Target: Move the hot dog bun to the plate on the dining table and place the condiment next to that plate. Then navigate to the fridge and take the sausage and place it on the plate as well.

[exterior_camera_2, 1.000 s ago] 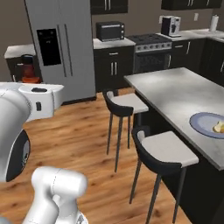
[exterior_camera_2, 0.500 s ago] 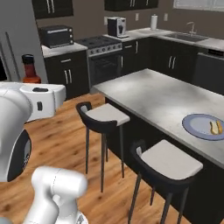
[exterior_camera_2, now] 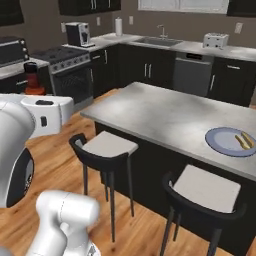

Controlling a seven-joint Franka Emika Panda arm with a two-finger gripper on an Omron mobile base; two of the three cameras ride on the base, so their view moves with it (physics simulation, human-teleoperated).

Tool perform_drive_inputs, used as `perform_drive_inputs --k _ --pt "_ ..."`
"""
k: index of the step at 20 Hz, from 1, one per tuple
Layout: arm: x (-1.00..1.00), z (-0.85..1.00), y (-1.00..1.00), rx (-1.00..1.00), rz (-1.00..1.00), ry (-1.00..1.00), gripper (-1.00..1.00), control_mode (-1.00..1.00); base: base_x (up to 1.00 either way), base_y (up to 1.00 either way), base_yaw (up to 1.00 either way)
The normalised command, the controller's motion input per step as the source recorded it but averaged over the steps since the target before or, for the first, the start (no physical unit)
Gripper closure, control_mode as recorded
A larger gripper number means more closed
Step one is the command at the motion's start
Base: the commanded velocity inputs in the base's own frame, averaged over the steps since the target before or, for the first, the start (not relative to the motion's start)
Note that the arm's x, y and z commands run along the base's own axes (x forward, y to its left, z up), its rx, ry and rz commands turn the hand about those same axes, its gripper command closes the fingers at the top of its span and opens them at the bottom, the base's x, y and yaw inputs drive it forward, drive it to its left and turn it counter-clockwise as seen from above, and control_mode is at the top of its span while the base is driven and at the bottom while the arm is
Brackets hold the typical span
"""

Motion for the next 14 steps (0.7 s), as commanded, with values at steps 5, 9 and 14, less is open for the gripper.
perform_drive_inputs --k 5,9,14 --pt "0.00 0.00 0.00 0.00 0.00 0.00 1.00 1.00 0.73 0.10 -0.45" --pt "0.00 0.00 0.00 0.00 0.00 0.00 1.00 1.00 0.73 0.00 -0.49" --pt "0.00 0.00 0.00 0.00 0.00 0.00 1.00 1.00 0.80 0.17 -0.42"
